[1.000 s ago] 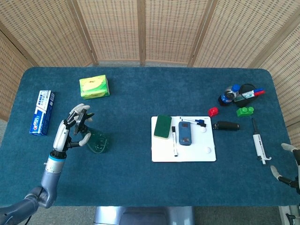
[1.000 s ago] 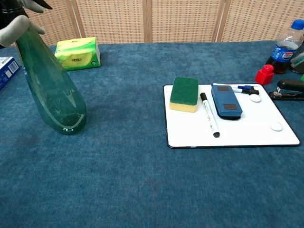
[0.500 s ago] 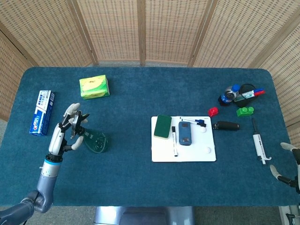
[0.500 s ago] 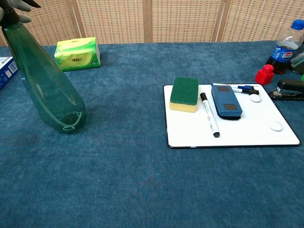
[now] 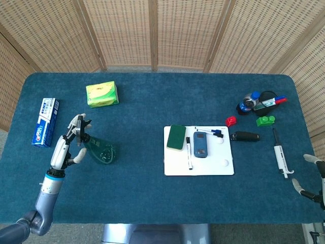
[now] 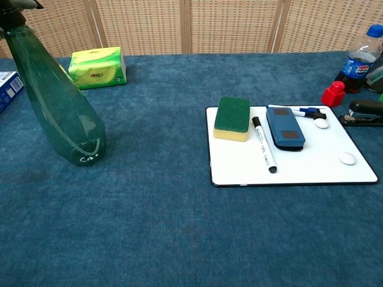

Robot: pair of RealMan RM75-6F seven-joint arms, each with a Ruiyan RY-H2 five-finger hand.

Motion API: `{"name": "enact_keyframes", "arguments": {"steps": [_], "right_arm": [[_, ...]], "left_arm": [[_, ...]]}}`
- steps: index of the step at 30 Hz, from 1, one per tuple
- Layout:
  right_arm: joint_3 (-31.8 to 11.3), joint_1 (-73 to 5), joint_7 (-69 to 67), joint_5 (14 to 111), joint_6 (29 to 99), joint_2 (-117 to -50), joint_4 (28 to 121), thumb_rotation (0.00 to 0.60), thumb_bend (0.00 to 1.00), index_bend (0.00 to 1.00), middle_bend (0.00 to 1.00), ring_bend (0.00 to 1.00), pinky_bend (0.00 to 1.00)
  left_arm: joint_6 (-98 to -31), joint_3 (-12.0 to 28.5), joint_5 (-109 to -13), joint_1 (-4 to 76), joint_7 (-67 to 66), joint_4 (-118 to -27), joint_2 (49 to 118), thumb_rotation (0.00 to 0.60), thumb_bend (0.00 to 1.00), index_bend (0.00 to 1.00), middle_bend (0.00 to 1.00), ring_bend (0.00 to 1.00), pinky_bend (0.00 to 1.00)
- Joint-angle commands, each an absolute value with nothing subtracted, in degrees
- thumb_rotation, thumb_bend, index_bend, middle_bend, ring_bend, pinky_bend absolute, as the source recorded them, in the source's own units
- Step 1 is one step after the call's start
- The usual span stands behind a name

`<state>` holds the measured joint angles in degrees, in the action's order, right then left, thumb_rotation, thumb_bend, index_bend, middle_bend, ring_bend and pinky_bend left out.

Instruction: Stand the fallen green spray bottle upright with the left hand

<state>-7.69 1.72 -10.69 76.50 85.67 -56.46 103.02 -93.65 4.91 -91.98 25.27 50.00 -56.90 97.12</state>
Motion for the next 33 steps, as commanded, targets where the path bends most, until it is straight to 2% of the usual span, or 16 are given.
{"name": "enact_keyframes", "arguments": {"steps": [1, 20, 33], "right_arm": [[-7.68, 1.72, -10.72, 76.49, 85.67, -56.46, 103.03, 0.6, 0.31, 0.24, 0.3, 0.01, 0.06], [-7.73, 1.37, -10.47, 76.29, 85.29, -56.6, 103.03, 0.6, 0.31, 0.24, 0.3, 0.01, 0.06], [-7.67, 1.38, -10.52, 76.06, 85.17, -56.67, 102.88, 0.6, 0.31, 0.24, 0.3, 0.01, 0.06]], "left_arm": [[-93.5, 4.84, -91.96, 25.07, 49.92, -56.96, 97.2, 0.173, 0.37, 0.04, 0.0, 0.0, 0.14], [-91.62, 4.46, -91.78, 24.15, 49.58, -57.48, 95.93, 0.105, 0.37, 0.01, 0.0, 0.0, 0.11], [-88.43, 3.2, -92.3, 24.46, 48.84, -59.7, 94.3, 0.099, 0.37, 0.09, 0.0, 0.0, 0.11]]}}
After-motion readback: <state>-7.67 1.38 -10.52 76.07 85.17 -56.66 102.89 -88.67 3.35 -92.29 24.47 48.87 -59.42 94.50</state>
